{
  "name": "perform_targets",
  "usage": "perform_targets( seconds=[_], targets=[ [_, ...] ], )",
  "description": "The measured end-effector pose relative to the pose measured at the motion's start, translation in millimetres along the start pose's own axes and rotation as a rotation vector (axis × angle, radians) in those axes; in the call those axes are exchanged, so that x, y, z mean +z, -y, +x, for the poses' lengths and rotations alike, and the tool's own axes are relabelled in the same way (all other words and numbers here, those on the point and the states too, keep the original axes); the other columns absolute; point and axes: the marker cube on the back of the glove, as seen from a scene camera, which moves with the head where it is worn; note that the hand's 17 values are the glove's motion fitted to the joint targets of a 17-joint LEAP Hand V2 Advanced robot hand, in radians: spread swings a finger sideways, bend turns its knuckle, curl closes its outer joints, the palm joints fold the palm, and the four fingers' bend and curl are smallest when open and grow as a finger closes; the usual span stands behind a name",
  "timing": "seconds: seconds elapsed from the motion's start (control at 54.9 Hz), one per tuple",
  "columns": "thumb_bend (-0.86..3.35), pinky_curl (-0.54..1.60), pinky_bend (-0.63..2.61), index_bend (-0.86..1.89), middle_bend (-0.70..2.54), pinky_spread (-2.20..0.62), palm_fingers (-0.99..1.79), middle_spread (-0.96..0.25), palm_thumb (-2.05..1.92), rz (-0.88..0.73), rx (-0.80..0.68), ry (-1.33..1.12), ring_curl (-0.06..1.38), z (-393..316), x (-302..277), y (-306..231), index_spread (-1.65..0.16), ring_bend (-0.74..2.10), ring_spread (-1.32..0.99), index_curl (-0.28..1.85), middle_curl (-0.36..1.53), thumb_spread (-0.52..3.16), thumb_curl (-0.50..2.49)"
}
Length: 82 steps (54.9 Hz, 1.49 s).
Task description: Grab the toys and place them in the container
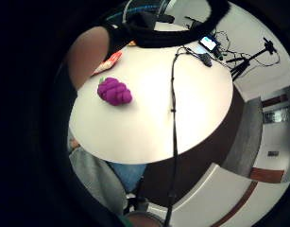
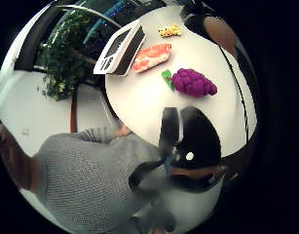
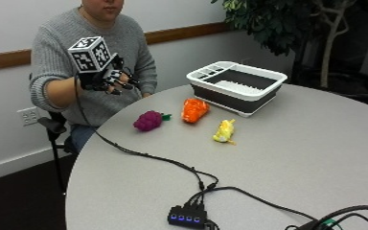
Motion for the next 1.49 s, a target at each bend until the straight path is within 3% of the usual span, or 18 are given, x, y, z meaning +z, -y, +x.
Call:
perform_targets(
  seconds=[0.364, 0.601, 0.747, 0.965, 1.129, 1.33, 1.494],
  targets=[
    [0.11, 0.30, 0.61, 0.19, 0.17, 0.01, 0.11, -0.19, -0.01, -0.026, -0.149, 0.004, 0.19, -49.2, 10.4, 87.8, -0.35, 0.34, -0.22, 0.31, 0.23, 1.57, 0.24],
    [0.09, 0.31, 0.61, 0.17, 0.21, 0.01, 0.12, -0.20, 0.01, -0.172, -0.022, -0.078, 0.22, -16.4, 80.3, 89.0, -0.35, 0.40, -0.24, 0.32, 0.27, 1.57, 0.26],
    [0.10, 0.29, 0.52, 0.13, 0.48, 0.01, 0.23, -0.23, 0.05, -0.314, 0.088, -0.263, 0.23, 3.7, 137.3, 77.9, -0.35, 0.43, -0.27, 0.30, 0.37, 1.55, 0.28],
    [0.11, 0.29, 0.45, 0.12, 0.82, 0.01, 0.29, -0.27, 0.11, -0.280, 0.065, -0.297, 0.27, 6.3, 146.5, 78.5, -0.33, 0.57, -0.34, 0.25, 0.50, 1.52, 0.31],
    [0.12, 0.26, 0.33, 0.26, 0.94, 0.00, 0.47, -0.26, 0.18, -0.184, 0.007, -0.238, 0.31, -2.6, 118.6, 92.6, -0.35, 0.68, -0.42, 0.29, 0.55, 1.51, 0.33],
    [0.16, 0.26, 0.27, 0.35, 0.94, -0.01, 0.60, -0.24, 0.36, 0.060, -0.043, -0.217, 0.37, -9.8, -8.0, 138.2, -0.36, 0.82, -0.50, 0.37, 0.57, 1.43, 0.41],
    [0.15, 0.27, 0.25, 0.37, 0.96, -0.02, 0.59, -0.24, 0.41, 0.127, -0.087, -0.263, 0.39, -30.4, -52.0, 163.0, -0.37, 0.85, -0.52, 0.41, 0.59, 1.36, 0.45]
  ],
)
